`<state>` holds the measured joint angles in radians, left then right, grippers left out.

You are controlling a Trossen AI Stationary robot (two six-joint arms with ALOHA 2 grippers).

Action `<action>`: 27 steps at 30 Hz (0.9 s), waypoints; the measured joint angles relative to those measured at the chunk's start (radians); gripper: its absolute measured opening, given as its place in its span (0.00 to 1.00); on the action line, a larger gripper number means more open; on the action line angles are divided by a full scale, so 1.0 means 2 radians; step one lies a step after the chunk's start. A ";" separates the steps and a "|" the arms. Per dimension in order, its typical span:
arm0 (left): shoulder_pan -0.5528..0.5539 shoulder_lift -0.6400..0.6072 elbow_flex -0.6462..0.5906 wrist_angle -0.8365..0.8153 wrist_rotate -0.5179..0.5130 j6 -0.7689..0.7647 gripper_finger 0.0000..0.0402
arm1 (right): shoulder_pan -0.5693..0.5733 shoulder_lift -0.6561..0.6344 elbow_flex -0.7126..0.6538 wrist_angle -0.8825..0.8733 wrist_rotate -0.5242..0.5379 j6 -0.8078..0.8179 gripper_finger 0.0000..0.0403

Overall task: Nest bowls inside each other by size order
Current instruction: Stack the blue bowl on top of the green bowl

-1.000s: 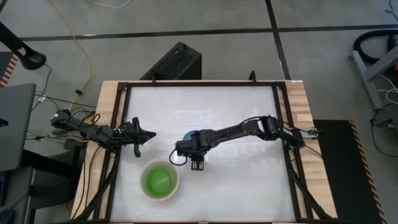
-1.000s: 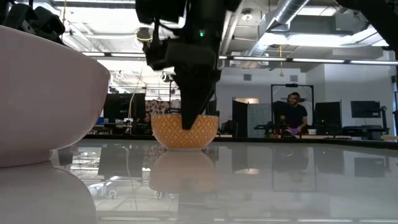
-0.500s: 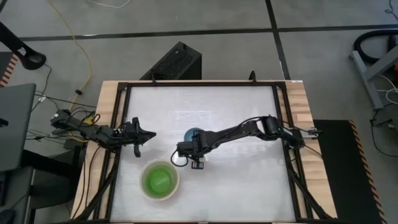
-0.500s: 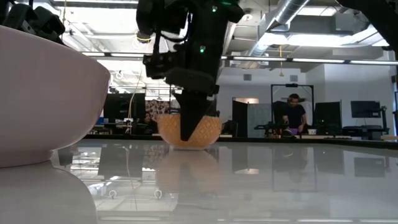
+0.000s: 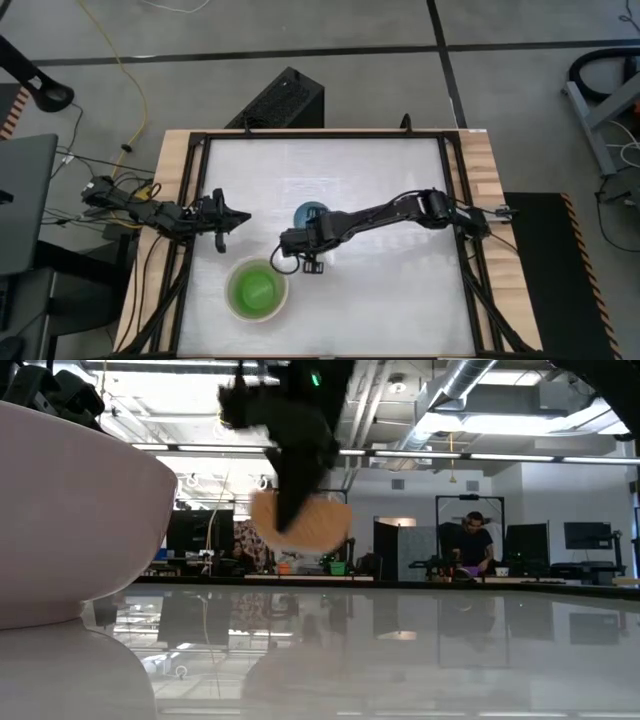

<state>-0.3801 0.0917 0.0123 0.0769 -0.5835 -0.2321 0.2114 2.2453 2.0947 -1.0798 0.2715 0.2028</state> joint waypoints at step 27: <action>0.000 0.000 0.000 0.000 -0.001 0.000 0.00 | 0.078 0.021 -0.016 0.410 -0.103 -0.249 0.05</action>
<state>-0.3798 0.0917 0.0121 0.0769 -0.5863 -0.2329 0.3672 2.2871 2.0635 -0.2602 0.0652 -0.2960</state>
